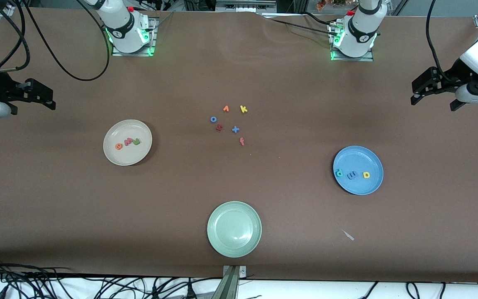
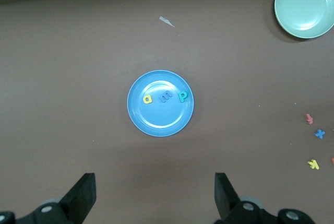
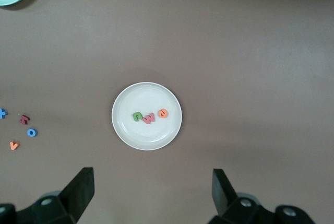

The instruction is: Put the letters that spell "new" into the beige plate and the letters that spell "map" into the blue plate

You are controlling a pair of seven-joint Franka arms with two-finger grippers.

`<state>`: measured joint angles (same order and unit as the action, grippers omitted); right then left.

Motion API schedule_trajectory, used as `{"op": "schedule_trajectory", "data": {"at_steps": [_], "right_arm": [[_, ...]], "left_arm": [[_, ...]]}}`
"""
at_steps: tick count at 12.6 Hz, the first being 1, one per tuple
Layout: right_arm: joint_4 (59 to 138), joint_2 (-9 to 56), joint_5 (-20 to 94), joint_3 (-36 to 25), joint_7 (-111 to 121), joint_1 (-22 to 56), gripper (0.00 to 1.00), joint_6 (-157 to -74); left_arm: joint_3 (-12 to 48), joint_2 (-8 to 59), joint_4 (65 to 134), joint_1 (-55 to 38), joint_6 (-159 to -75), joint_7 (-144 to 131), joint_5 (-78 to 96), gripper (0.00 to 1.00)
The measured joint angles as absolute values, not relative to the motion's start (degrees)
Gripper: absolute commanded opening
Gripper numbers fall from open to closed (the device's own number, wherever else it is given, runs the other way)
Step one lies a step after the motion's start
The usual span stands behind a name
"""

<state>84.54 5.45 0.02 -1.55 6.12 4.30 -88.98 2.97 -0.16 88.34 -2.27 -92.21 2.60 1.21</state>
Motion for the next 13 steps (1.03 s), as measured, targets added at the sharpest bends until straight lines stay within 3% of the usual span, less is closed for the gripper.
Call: {"op": "schedule_trajectory", "data": {"at_steps": [7,13], "right_arm": [[84.47,5.57,0.04,-1.43,6.11,4.67,1.00,-89.06],[84.55,9.50,0.03,-1.31,6.08,4.67,1.00,-89.23]], "left_arm": [[2.97,-0.16,88.34,-2.26,-92.17,2.58,1.21,1.00],[3.01,-0.16,88.34,-2.28,-92.16,2.58,1.21,1.00]]}}
